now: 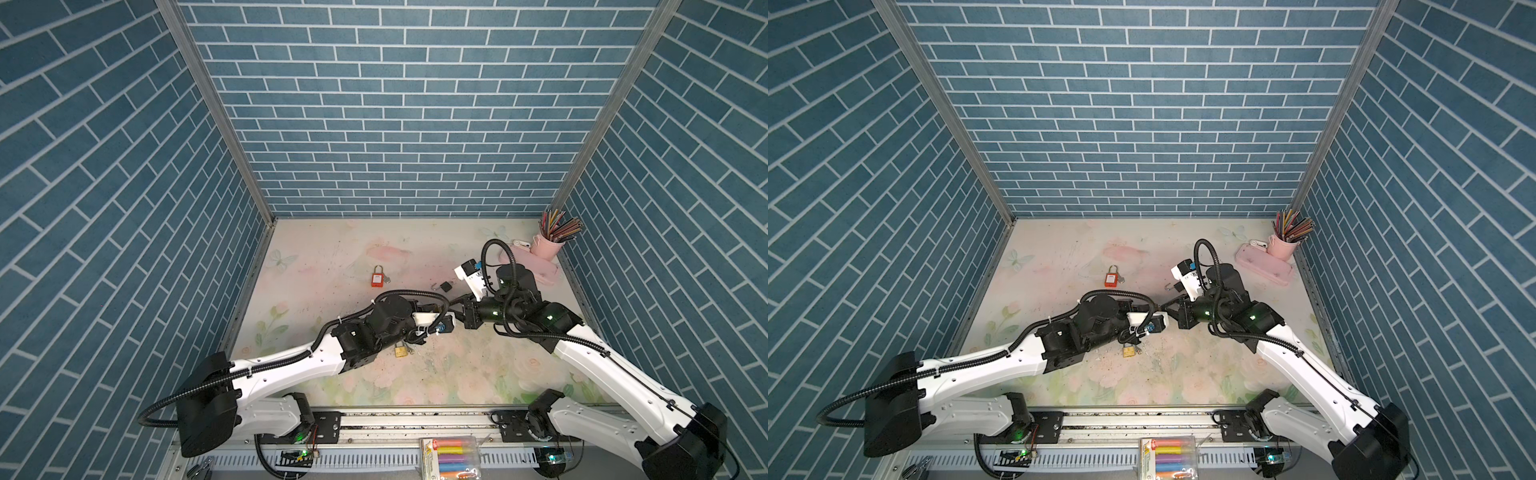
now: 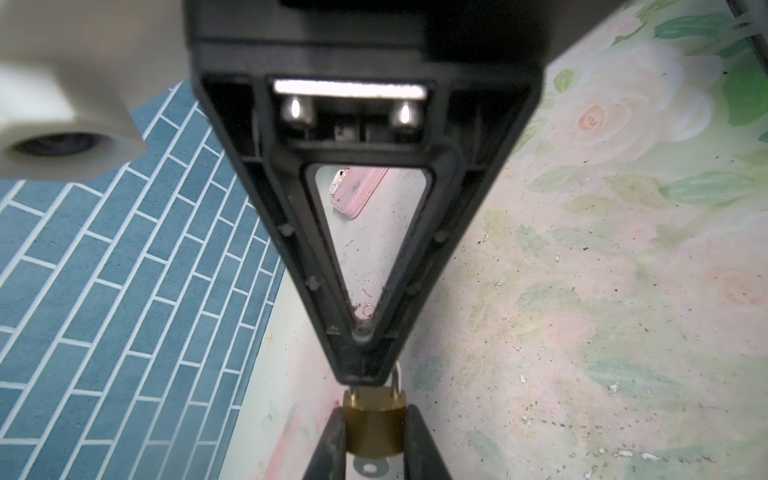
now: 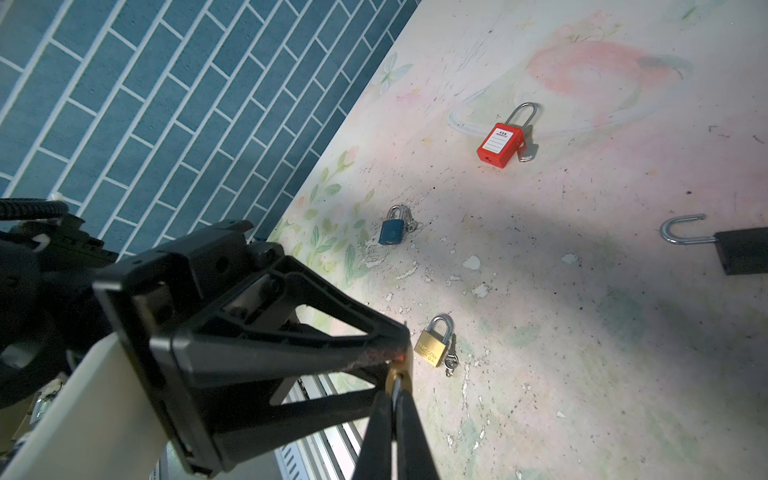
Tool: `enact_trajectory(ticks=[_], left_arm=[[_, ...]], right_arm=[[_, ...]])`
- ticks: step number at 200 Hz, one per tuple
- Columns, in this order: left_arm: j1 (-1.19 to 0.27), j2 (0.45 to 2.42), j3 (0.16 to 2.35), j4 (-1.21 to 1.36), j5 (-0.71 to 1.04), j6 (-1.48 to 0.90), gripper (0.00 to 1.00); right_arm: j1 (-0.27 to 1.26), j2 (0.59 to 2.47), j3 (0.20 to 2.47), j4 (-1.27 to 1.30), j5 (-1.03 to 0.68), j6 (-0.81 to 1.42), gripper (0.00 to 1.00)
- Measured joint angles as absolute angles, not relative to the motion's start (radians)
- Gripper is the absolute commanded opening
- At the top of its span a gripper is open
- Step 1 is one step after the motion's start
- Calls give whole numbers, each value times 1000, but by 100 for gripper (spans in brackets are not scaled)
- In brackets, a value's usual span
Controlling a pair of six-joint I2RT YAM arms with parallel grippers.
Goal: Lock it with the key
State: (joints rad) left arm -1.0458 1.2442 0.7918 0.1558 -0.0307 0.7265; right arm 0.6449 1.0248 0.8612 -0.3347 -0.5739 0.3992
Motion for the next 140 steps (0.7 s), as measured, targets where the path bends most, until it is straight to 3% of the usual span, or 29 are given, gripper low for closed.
enact_trajectory(ticks=[140], left_arm=[[-1035,1277,824,63,24,634,0]], right_arm=[[636,1026,751,-210,-607,449,0]])
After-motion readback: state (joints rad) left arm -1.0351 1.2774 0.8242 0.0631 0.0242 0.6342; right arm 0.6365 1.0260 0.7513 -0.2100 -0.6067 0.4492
